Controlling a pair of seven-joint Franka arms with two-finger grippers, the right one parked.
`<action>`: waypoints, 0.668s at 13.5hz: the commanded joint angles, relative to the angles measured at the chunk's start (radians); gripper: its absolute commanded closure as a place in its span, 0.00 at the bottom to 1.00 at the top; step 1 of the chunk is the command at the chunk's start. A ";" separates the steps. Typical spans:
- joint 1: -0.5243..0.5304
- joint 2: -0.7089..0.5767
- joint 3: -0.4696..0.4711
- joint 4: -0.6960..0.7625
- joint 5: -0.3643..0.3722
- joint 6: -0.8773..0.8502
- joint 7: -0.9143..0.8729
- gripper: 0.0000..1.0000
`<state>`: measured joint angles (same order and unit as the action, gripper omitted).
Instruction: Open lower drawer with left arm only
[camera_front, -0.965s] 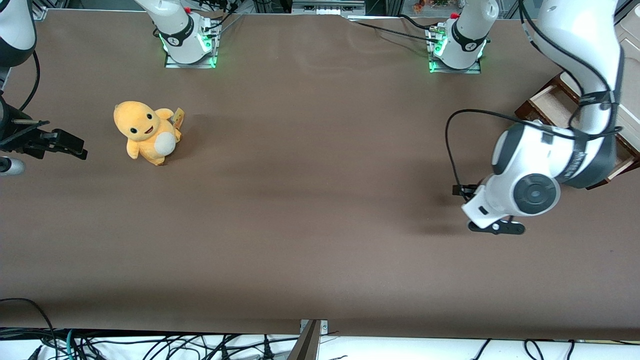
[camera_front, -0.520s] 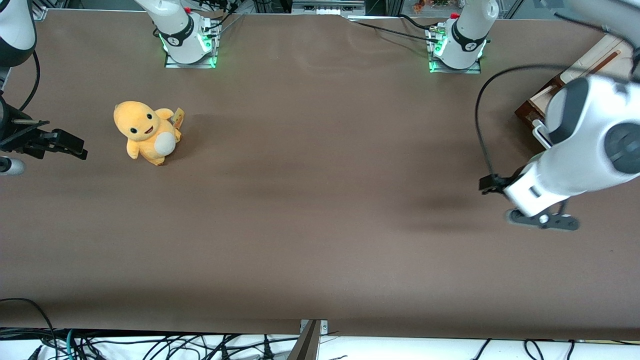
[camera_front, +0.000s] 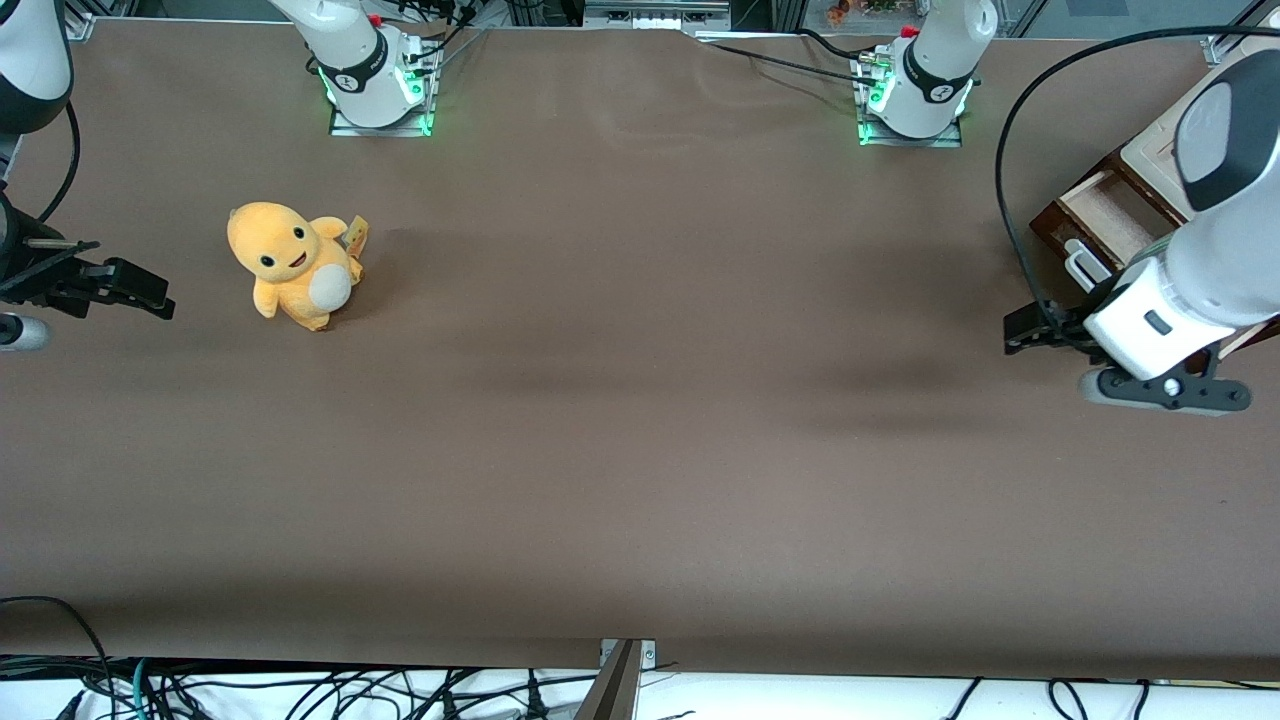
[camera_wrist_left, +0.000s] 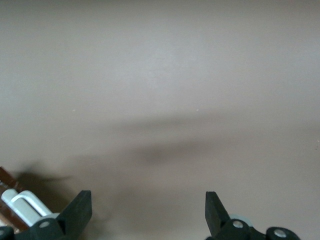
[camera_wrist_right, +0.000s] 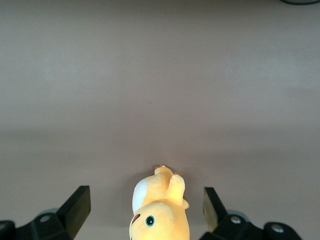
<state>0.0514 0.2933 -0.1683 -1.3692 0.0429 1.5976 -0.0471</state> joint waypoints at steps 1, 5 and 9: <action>-0.047 -0.158 0.126 -0.201 -0.111 0.099 0.026 0.00; -0.108 -0.316 0.179 -0.366 -0.047 0.168 0.030 0.00; -0.093 -0.326 0.168 -0.386 -0.036 0.160 0.046 0.00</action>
<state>-0.0412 -0.0154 -0.0065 -1.7127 0.0261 1.7302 -0.0278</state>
